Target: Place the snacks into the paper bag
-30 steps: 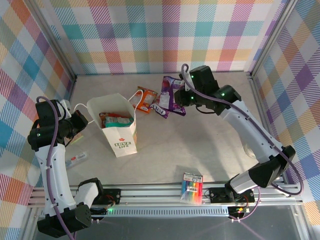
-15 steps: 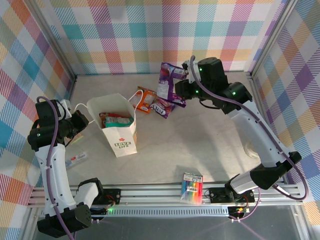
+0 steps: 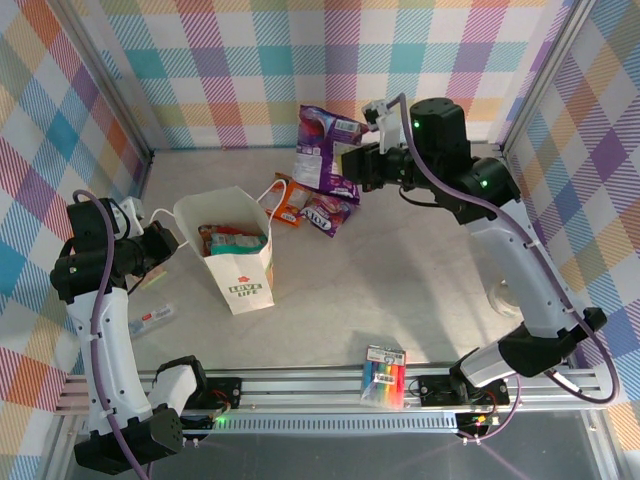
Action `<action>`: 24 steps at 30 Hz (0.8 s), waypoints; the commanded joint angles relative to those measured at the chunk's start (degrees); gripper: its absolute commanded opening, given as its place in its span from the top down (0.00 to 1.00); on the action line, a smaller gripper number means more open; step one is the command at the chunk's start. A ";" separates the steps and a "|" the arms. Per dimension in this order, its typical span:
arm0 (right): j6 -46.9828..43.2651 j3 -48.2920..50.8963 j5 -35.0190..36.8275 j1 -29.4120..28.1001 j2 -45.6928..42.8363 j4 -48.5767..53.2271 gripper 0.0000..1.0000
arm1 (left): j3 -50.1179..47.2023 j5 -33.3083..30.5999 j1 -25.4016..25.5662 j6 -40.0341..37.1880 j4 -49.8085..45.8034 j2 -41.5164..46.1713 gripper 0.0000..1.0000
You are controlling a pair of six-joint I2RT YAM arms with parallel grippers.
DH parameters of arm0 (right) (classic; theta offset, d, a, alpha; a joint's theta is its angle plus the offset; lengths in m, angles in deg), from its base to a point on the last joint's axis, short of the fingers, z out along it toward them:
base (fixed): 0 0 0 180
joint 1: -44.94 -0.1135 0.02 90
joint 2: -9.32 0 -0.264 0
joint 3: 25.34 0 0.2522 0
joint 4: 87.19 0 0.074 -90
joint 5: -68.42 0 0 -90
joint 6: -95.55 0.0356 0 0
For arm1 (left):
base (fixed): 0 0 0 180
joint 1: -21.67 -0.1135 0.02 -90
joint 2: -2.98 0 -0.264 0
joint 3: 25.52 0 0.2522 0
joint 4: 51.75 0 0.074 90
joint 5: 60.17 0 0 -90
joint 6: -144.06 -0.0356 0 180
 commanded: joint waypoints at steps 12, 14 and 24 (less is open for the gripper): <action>7.30 -7.17 -15.23 -2.60 9.93 -12.45 0.85 | 1.58 1.01 -0.79 -1.56 -3.32 1.03 0.91; 6.76 -9.44 -15.19 -3.69 11.99 -11.48 0.85 | 1.58 1.01 -0.77 -1.79 -3.41 1.04 0.91; 6.68 -18.58 -17.96 -7.35 21.19 -8.67 0.85 | 0.52 1.74 -0.75 -1.06 -2.46 1.21 0.91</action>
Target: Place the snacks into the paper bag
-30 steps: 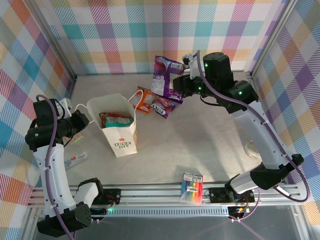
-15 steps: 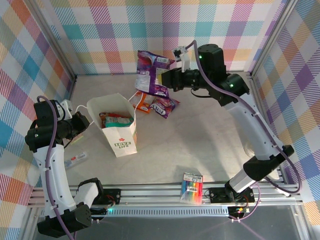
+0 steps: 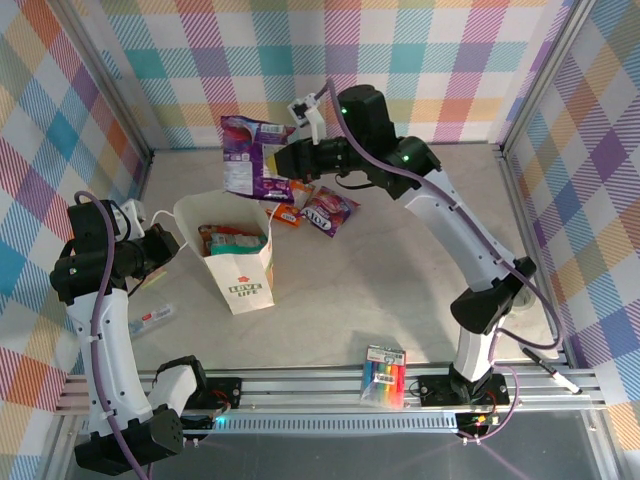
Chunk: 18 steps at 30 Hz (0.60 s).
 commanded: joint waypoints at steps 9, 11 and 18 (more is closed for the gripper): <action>-4.53 -9.78 -5.77 -1.42 7.97 3.09 0.85 | 0.29 2.00 -0.75 0.44 -0.65 1.21 0.92; -5.42 -10.39 -6.59 -1.44 9.01 3.74 0.84 | 0.16 2.00 -0.76 0.44 -0.60 1.30 0.92; -7.46 -12.86 -7.60 -1.44 12.73 6.20 0.84 | 0.20 2.82 -0.79 1.07 -0.12 1.10 0.92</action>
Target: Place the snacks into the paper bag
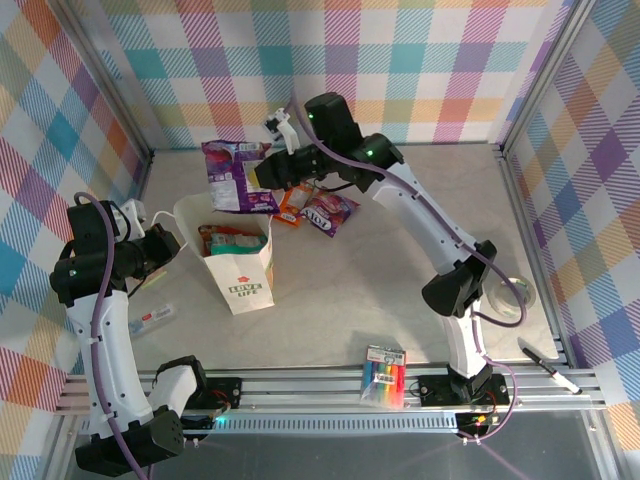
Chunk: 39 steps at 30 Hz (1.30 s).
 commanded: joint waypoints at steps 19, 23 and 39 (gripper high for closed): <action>-3.77 -3.24 -2.93 -1.91 4.61 1.74 0.84 | 0.48 1.32 -0.79 1.27 -0.11 0.19 0.93; -4.06 -3.28 -2.79 -2.50 5.17 2.14 0.84 | 0.76 1.20 -0.75 1.18 -0.34 0.23 0.93; -4.33 -4.60 -0.20 -4.92 7.22 4.53 0.84 | 0.69 1.01 -0.75 0.99 -0.07 -0.05 0.93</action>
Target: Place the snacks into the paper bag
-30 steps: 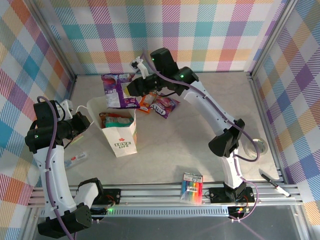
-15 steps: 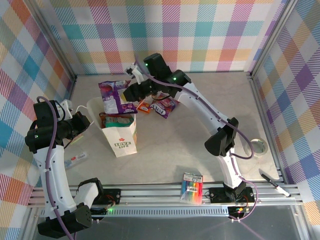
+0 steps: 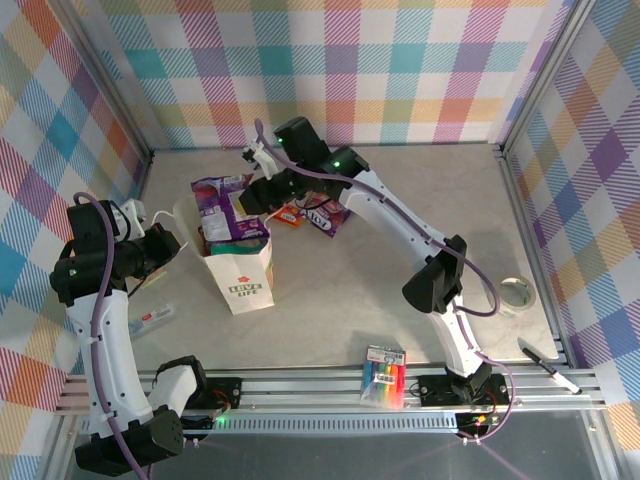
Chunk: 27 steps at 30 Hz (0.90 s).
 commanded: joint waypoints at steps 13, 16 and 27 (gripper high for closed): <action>-2.34 -2.57 0.14 -1.51 0.80 1.45 0.83 | 0.45 1.50 -0.75 0.46 0.74 -0.68 0.93; -2.54 -2.57 0.33 -1.87 0.96 1.65 0.83 | 0.65 1.64 -0.75 0.55 0.83 -0.67 0.93; -2.64 -3.10 0.60 -2.75 1.59 2.05 0.84 | 0.45 1.69 -0.75 0.55 0.80 -0.47 0.93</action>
